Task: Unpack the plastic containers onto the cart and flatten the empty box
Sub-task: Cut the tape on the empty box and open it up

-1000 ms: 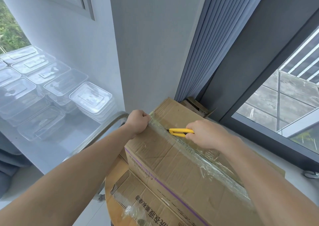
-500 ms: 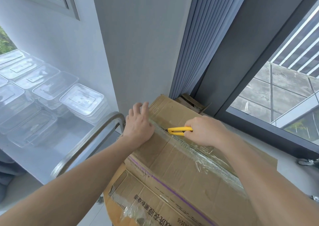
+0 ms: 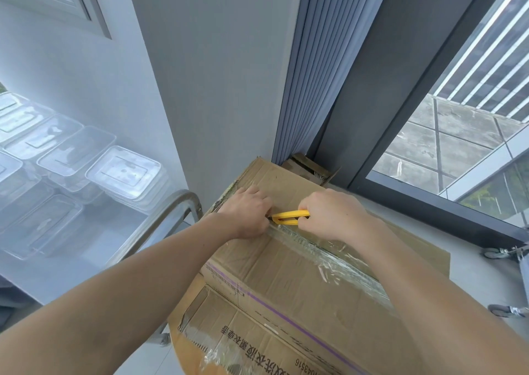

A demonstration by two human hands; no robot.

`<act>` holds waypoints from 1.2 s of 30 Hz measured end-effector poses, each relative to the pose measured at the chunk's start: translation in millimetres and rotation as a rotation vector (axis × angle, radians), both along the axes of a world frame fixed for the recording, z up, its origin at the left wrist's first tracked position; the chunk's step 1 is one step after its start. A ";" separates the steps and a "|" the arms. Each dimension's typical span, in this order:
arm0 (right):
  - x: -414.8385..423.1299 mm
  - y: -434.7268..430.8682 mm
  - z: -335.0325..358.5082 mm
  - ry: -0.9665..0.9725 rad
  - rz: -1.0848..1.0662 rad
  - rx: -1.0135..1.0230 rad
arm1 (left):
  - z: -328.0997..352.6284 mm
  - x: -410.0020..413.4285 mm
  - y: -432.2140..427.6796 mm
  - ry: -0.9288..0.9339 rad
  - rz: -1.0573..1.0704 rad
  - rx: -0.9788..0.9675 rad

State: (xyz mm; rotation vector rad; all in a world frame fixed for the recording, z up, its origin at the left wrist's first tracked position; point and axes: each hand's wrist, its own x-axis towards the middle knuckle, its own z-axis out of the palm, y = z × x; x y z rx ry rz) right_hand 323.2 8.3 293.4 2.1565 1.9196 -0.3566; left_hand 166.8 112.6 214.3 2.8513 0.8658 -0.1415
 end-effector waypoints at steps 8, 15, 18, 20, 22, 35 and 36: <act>8.0 -10.7 5.5 0.010 0.013 -0.032 | 2.0 -2.7 6.0 -0.003 -0.054 -0.124; 17.0 -26.7 3.0 0.067 -0.023 -0.024 | -15.0 -6.8 10.9 -0.021 -0.075 -0.037; 24.1 -27.9 6.3 0.074 -0.027 -0.049 | -18.3 -4.1 12.5 -0.002 -0.097 0.009; 28.5 -28.0 7.5 0.097 -0.032 -0.053 | -17.8 -3.1 13.6 -0.010 -0.103 0.031; 29.6 -27.3 7.0 0.108 -0.028 -0.053 | -18.4 -3.5 13.4 -0.020 -0.098 0.036; 48.9 -34.1 -10.3 0.250 0.014 -0.096 | -25.3 -3.3 6.8 0.052 -0.051 0.085; 48.1 -33.9 -12.1 0.244 0.026 -0.095 | -27.1 -4.2 6.9 0.059 -0.050 0.088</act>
